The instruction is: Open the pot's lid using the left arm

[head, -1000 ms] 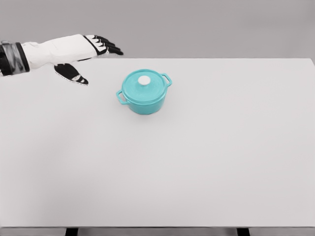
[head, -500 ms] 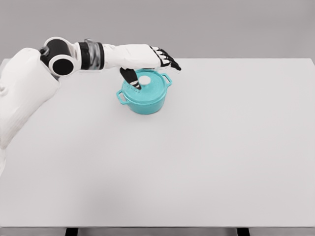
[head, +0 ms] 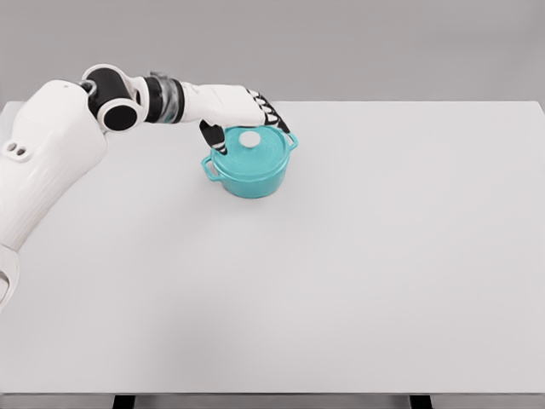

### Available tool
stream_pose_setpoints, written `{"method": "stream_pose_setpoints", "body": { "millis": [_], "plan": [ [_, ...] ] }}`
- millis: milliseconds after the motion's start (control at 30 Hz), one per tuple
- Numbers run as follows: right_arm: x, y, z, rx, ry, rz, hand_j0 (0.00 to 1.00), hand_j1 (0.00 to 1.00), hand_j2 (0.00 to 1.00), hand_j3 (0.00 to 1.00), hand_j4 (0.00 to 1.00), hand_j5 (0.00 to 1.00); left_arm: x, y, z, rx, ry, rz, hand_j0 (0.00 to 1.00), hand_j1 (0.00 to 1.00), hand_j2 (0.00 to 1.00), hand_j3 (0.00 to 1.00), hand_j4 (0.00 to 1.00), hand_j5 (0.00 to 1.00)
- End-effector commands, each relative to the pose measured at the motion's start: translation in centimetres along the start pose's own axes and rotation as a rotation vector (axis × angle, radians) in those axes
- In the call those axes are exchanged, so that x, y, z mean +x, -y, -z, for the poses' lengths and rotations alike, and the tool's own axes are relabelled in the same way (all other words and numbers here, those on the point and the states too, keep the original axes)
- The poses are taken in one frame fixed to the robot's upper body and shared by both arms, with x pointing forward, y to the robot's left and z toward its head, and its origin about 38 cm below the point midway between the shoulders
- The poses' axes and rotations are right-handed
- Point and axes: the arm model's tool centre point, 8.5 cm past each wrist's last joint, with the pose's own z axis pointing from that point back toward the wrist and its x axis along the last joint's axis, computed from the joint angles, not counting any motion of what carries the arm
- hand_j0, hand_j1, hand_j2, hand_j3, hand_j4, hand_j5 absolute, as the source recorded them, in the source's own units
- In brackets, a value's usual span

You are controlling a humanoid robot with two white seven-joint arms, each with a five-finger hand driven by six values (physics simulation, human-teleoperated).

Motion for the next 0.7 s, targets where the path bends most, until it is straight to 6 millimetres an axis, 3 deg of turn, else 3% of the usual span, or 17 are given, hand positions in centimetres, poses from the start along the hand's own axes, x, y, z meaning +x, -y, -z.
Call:
{"method": "stream_pose_setpoints", "body": {
  "millis": [0, 133, 533, 667],
  "plan": [
    [-0.01, 0.01, 0.00, 0.000, 0.000, 0.000, 1.00, 1.00, 1.00, 1.00, 1.00, 1.00, -0.15, 0.46, 0.21, -0.019, -0.010, 0.001, 0.87, 0.87, 0.87, 0.87, 0.87, 0.87],
    [-0.01, 0.01, 0.00, 0.000, 0.000, 0.000, 1.00, 1.00, 1.00, 1.00, 1.00, 1.00, -0.52, 0.79, 0.29, -0.030, -0.020, -0.009, 0.80, 0.80, 0.80, 0.80, 0.80, 0.80],
    [0.04, 0.09, -0.01, -0.001, 0.001, 0.000, 1.00, 1.00, 1.00, 1.00, 1.00, 1.00, -0.07, 0.55, 0.91, -0.034, -0.011, 0.002, 0.79, 0.79, 0.79, 0.79, 0.79, 0.79],
    [0.04, 0.09, -0.01, -0.001, 0.001, 0.000, 1.00, 1.00, 1.00, 1.00, 1.00, 1.00, -0.04, 0.58, 0.94, -0.036, -0.010, 0.002, 0.73, 0.73, 0.73, 0.73, 0.73, 0.73]
  ]
}}
